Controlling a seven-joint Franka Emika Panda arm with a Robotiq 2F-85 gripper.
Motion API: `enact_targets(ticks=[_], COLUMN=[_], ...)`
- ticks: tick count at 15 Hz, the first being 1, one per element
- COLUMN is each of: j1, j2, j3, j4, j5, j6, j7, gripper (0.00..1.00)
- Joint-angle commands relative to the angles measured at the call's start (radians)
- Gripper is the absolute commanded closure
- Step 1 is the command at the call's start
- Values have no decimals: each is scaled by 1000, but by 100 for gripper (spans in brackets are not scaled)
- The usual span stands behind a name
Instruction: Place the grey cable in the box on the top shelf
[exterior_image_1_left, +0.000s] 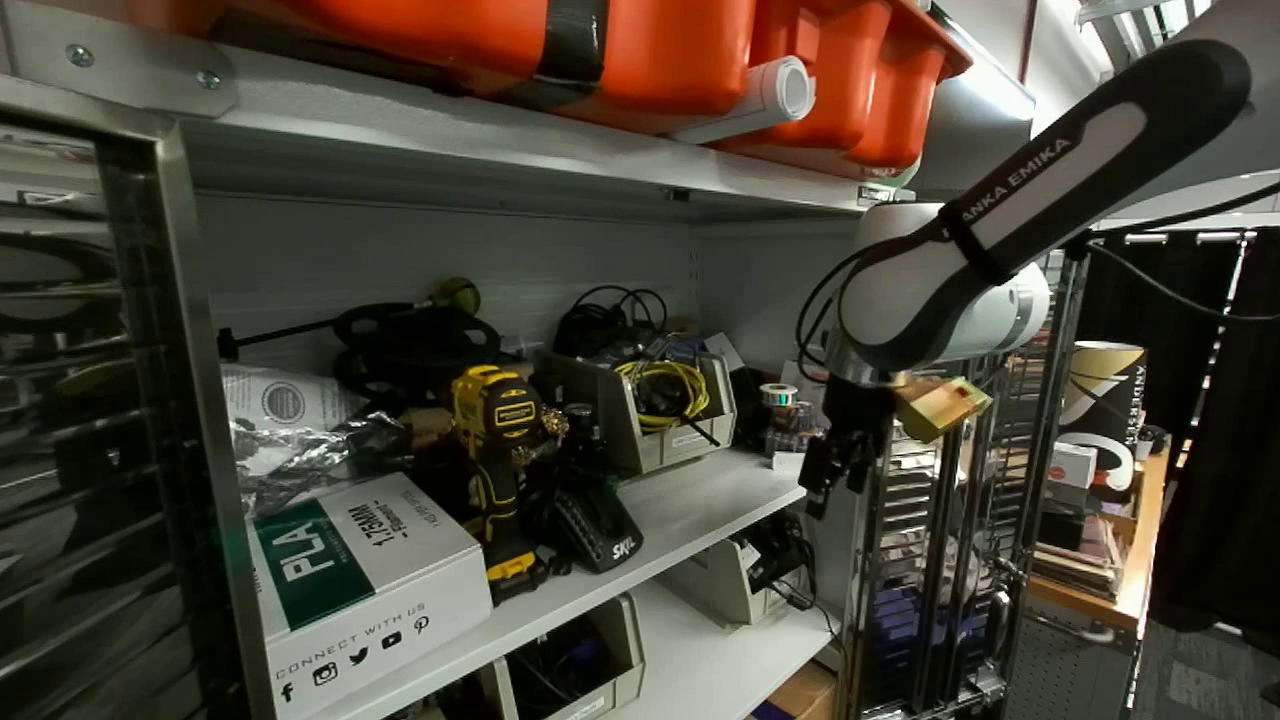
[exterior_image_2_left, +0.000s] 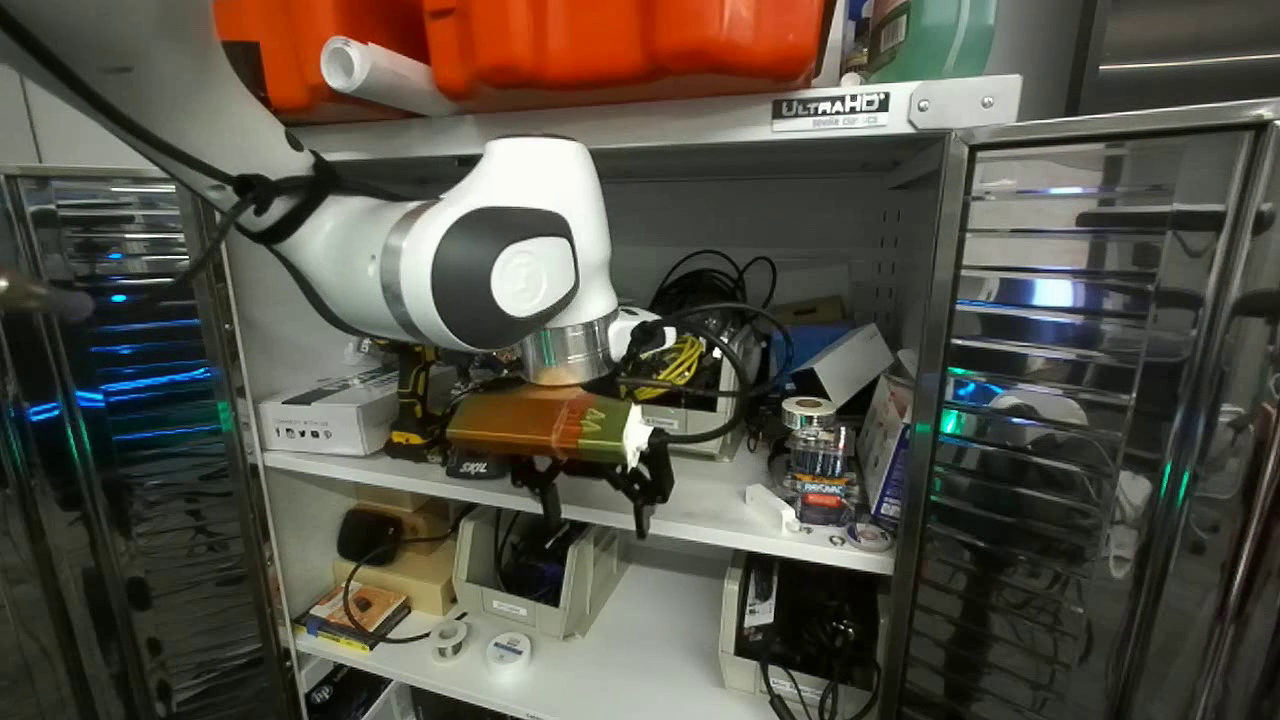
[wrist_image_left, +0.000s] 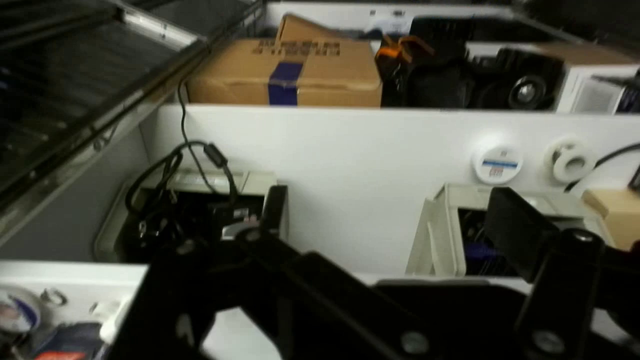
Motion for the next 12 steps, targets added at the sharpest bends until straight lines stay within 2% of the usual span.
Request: enact_targets(ticks=[1, 6, 12], j1=[52, 81, 84], j2=[-138, -283, -440], j3=[-61, -109, -165], j4=[-101, -182, -279], j5=[12, -50, -119], j6=[-189, -449, -542], j7=[-89, -132, -156], gripper=[0, 0, 0])
